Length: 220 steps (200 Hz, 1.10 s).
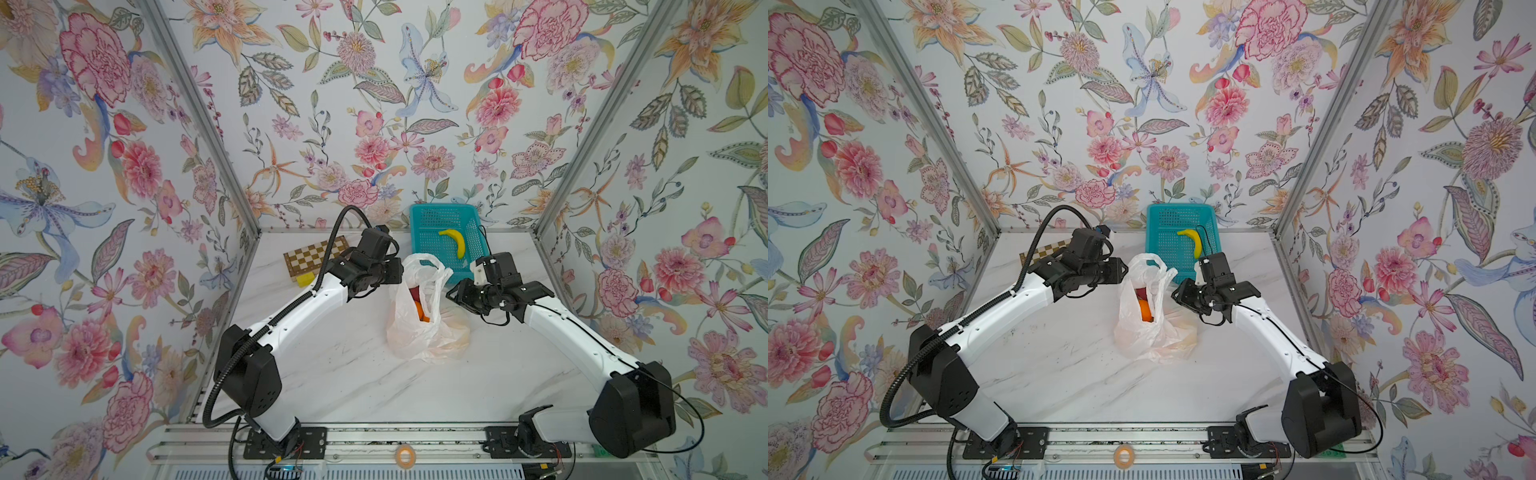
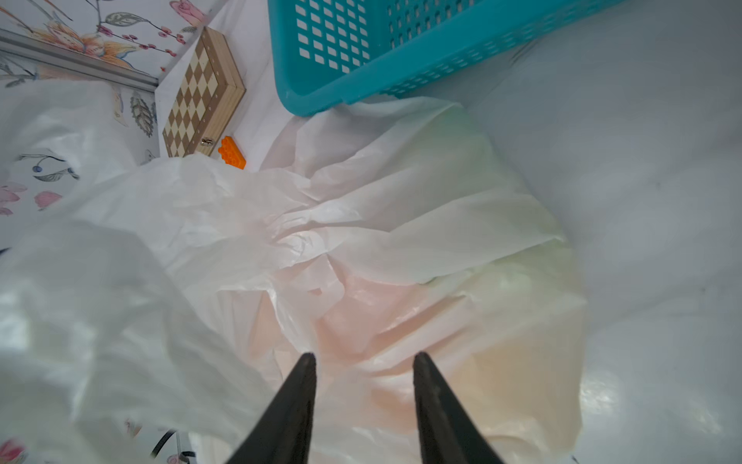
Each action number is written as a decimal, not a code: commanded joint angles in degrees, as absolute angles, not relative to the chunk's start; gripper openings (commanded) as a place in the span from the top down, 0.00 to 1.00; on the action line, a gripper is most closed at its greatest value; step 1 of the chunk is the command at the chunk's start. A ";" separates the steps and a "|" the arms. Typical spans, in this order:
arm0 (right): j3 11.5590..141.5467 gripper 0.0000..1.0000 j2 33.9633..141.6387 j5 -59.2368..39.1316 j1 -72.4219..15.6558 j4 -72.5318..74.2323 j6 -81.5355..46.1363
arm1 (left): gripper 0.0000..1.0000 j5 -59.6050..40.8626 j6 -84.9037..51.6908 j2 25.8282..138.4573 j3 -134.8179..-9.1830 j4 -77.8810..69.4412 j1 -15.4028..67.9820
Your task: Untie the knot of the plastic bag and take out the fruit
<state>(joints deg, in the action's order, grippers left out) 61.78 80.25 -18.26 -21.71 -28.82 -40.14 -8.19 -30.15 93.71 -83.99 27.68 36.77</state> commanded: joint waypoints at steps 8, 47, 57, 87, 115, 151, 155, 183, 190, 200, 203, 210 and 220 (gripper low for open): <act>65.93 0.58 84.58 -20.55 -24.96 -29.31 -39.74 | 0.56 -10.56 -33.75 93.37 -81.79 30.23 37.61; 68.14 0.45 88.13 -21.39 -27.57 -26.99 -39.55 | 0.26 -12.35 -32.75 96.58 -83.42 31.43 39.23; 68.45 0.39 88.69 -20.20 -28.01 -26.98 -39.42 | 0.20 -11.75 -32.32 97.30 -83.75 31.99 39.62; 69.58 0.30 91.73 -15.08 -29.69 -25.84 -37.74 | 0.10 -10.75 -30.62 98.85 -82.57 31.42 40.05; 72.25 0.18 95.02 -9.66 -33.04 -26.15 -36.20 | 0.09 -8.98 -30.04 99.00 -80.80 31.35 40.04; 74.99 0.04 98.01 4.44 -36.76 -29.68 -35.15 | 0.26 -9.13 -30.65 97.40 -78.05 29.64 39.99; 75.32 0.04 98.38 5.50 -37.09 -29.98 -34.88 | 0.29 -9.18 -30.73 97.28 -77.90 29.62 40.03; 76.65 0.13 100.34 11.80 -38.30 -31.55 -34.44 | 0.50 -9.36 -30.87 96.19 -77.06 29.15 40.04; 76.75 0.19 100.55 12.86 -38.39 -31.55 -34.35 | 0.59 -9.23 -30.85 95.63 -76.79 28.74 40.03; 76.65 0.35 100.56 14.16 -38.49 -31.62 -34.44 | 0.70 -9.15 -30.78 94.85 -76.25 28.07 39.91; 76.64 0.40 100.63 14.49 -38.50 -31.63 -34.43 | 0.72 -9.06 -30.81 94.62 -76.14 27.96 39.87; 76.64 0.51 100.55 14.82 -38.50 -31.64 -34.32 | 0.77 -8.76 -30.78 94.17 -75.96 27.86 39.77; 76.75 0.65 100.20 15.11 -38.34 -31.57 -34.12 | 0.81 -8.49 -30.76 93.63 -75.63 27.95 39.48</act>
